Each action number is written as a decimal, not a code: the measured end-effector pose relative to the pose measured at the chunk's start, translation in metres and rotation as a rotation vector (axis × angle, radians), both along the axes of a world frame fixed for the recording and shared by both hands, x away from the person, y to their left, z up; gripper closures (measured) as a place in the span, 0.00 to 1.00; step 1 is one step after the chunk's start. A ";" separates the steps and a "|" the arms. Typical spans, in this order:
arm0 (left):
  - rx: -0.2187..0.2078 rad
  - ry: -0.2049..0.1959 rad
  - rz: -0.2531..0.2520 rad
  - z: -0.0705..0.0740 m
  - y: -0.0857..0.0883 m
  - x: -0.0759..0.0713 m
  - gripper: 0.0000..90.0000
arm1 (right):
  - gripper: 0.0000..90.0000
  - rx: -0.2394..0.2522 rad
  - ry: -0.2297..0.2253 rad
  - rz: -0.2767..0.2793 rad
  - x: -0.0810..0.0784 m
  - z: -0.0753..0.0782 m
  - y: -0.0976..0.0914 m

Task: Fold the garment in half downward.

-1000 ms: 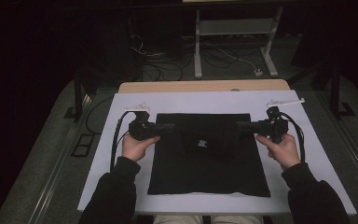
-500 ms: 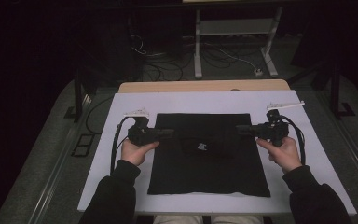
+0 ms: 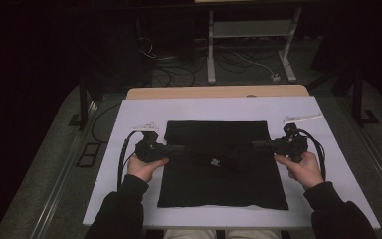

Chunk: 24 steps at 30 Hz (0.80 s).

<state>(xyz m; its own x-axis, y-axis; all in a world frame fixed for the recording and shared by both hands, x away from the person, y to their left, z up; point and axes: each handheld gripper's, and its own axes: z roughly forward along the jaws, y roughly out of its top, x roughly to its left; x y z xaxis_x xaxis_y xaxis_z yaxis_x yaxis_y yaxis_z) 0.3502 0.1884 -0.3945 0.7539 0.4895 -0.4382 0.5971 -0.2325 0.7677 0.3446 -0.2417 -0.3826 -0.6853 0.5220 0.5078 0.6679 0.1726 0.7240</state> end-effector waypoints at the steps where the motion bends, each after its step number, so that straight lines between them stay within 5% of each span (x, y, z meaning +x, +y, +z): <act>1: 0.001 -0.001 -0.003 0.000 0.000 -0.002 0.99 | 0.97 -0.001 0.003 0.002 -0.001 0.000 0.000; 24: 0.075 0.031 -0.062 -0.013 -0.003 -0.034 0.99 | 0.97 -0.042 0.072 0.075 -0.022 -0.019 0.005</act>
<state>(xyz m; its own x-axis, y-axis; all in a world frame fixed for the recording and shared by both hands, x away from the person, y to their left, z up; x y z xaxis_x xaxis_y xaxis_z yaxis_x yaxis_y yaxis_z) 0.3164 0.1851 -0.4080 0.7705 0.4744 -0.4257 0.6030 -0.3259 0.7282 0.3230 -0.2366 -0.4019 -0.6860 0.4924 0.5356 0.7017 0.2535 0.6658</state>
